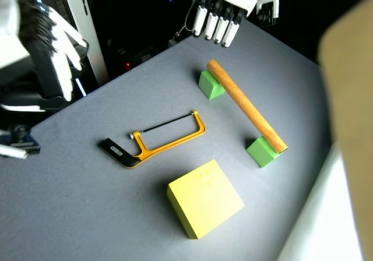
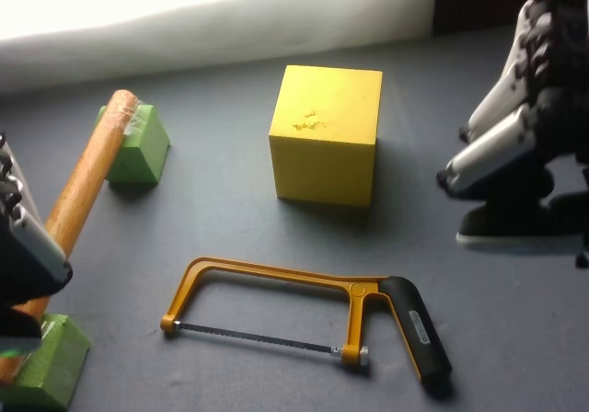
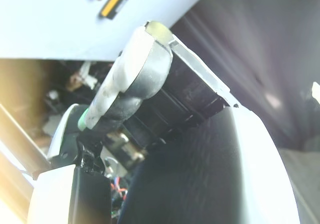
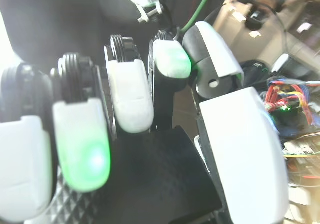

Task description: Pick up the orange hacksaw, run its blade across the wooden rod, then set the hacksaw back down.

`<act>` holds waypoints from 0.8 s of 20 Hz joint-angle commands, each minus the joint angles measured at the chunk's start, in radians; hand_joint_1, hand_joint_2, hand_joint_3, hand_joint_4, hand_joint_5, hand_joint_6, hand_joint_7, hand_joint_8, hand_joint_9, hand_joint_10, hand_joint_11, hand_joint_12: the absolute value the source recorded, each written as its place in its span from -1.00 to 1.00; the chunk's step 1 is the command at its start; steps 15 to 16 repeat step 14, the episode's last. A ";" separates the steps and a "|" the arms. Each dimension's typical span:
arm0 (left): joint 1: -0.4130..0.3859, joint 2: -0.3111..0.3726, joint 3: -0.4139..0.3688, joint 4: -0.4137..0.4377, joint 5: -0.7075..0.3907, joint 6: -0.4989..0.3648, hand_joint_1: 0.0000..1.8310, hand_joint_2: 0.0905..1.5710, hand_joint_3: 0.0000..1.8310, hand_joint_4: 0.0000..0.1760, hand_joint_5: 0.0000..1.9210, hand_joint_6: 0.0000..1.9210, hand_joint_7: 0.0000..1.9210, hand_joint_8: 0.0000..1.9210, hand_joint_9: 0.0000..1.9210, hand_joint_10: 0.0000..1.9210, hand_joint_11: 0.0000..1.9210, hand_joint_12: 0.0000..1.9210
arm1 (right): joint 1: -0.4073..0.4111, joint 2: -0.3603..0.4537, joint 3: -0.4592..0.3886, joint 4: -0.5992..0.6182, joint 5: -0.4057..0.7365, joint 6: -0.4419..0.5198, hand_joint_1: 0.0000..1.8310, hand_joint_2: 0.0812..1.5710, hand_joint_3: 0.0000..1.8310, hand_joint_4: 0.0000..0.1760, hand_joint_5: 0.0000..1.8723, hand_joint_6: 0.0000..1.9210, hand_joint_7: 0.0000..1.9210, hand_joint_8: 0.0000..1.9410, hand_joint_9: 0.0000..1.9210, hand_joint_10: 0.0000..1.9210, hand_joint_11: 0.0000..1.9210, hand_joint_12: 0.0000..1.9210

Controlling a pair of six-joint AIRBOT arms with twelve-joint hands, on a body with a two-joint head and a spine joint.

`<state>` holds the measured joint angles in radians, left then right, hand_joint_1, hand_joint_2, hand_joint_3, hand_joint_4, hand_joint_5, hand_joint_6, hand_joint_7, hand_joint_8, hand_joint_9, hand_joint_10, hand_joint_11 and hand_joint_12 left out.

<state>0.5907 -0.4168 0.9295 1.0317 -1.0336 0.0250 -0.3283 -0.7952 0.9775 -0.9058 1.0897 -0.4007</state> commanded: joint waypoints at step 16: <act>0.005 0.012 0.063 -0.080 -0.102 0.000 -0.14 0.72 -1.00 -1.00 0.28 1.00 0.38 1.00 0.41 1.00 0.47 1.00 | 0.034 -0.048 0.022 0.156 0.119 -0.177 -0.14 0.74 -1.00 1.00 0.33 1.00 0.55 1.00 0.79 1.00 0.98 1.00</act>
